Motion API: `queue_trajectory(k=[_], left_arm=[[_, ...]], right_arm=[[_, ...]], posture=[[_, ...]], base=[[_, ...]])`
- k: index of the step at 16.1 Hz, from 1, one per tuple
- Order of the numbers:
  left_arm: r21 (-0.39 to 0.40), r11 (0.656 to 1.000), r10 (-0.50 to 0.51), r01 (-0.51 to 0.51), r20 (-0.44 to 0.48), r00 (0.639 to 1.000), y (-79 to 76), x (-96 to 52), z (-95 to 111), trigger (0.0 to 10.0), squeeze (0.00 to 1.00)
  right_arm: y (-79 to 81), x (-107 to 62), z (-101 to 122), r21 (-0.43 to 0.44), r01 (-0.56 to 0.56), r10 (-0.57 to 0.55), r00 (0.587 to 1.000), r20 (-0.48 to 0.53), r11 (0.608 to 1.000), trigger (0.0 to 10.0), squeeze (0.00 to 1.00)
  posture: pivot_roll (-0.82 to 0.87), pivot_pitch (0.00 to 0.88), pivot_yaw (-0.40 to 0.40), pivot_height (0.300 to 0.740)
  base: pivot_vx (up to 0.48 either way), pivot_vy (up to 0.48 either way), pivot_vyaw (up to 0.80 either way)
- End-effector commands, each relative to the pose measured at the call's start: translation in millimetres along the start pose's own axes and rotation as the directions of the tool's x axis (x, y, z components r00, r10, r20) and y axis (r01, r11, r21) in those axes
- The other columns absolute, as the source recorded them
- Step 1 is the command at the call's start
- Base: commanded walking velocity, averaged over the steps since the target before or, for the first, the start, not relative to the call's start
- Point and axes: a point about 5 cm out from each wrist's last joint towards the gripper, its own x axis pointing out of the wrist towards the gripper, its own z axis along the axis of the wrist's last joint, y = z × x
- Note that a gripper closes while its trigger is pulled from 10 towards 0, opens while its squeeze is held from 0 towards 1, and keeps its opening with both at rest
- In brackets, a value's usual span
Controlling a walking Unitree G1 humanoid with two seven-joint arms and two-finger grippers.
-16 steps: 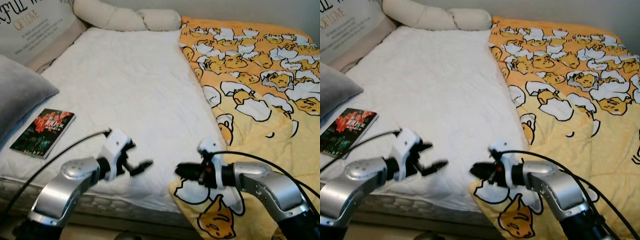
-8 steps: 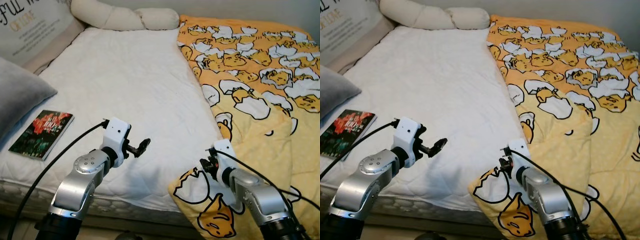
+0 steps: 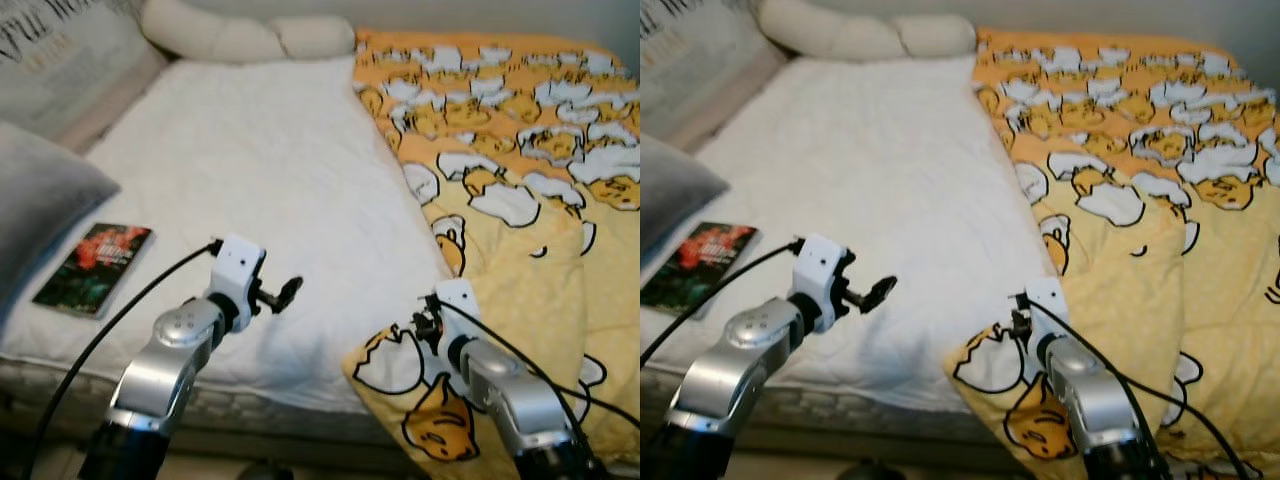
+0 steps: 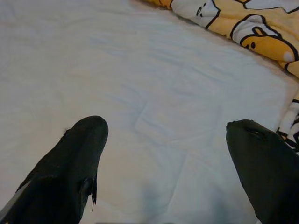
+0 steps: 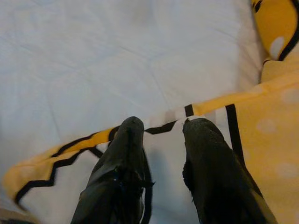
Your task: Clean up the room
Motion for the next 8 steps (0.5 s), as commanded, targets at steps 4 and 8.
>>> queue_trajectory(k=[4,8], left_arm=[[0.004,0.999,0.037,-0.037,0.015,0.999,3.9,-2.6,1,10.0,0.00],[0.017,1.000,-0.011,0.012,-0.010,1.000,3.6,-10.4,-4,10.0,0.00]], right_arm=[[-2.4,-4.2,-2,-0.023,0.038,-0.038,0.999,0.021,0.999,10.0,0.00],[1.9,-7.0,-2,0.049,-0.028,0.028,1.000,0.015,0.998,10.0,1.00]], posture=[[-0.05,0.000,0.077,0.740],[-0.03,0.000,0.069,0.740]], base=[[0.000,0.000,0.00],[0.000,0.000,0.00]])
